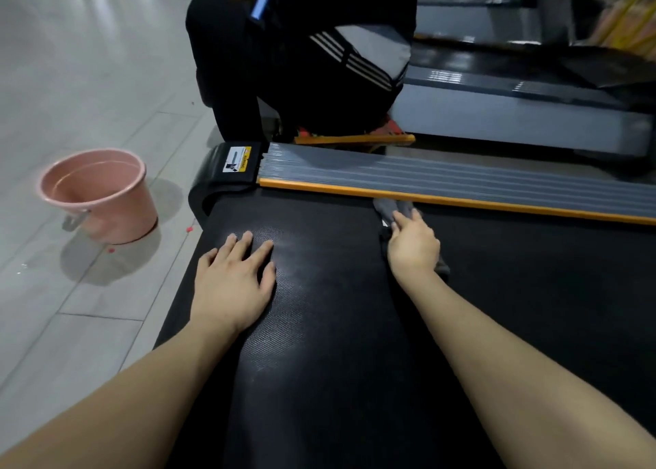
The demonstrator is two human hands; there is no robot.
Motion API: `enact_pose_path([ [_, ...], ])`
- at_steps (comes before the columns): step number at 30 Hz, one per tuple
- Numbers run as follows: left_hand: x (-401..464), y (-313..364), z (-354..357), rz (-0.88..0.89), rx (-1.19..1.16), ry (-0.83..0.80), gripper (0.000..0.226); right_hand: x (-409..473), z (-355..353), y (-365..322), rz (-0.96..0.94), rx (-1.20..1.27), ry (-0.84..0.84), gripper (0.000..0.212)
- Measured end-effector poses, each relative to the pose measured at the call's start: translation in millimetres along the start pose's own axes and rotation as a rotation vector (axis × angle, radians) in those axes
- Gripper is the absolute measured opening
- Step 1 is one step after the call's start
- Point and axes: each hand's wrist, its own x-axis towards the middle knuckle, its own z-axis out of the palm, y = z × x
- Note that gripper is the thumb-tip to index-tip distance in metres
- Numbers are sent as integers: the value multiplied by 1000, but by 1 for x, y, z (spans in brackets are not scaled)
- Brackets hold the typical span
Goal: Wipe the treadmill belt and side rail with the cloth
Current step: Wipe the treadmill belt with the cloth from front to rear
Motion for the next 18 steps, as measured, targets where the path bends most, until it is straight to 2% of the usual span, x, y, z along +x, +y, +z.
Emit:
enact_pose_path([
  [2, 0, -1, 1, 3, -3, 15, 50, -9, 13, -38, -61, -15, -37, 31],
  [6, -2, -1, 1, -2, -6, 44, 49, -35, 41, -116, -362, 91, -170, 28],
  [10, -2, -2, 1, 2, -10, 68, 51, -25, 38, -108, -473, 117, -262, 31],
  [12, -1, -1, 0, -3, -23, 62, 53, -7, 26, -69, -435, 70, -225, 32],
  [16, -1, 2, 0, -6, -16, 36, 53, 15, -9, 23, -151, 30, -40, 32],
  [18, -1, 4, -1, -13, -21, 44, 52, 15, -12, 36, -68, 15, 16, 32],
])
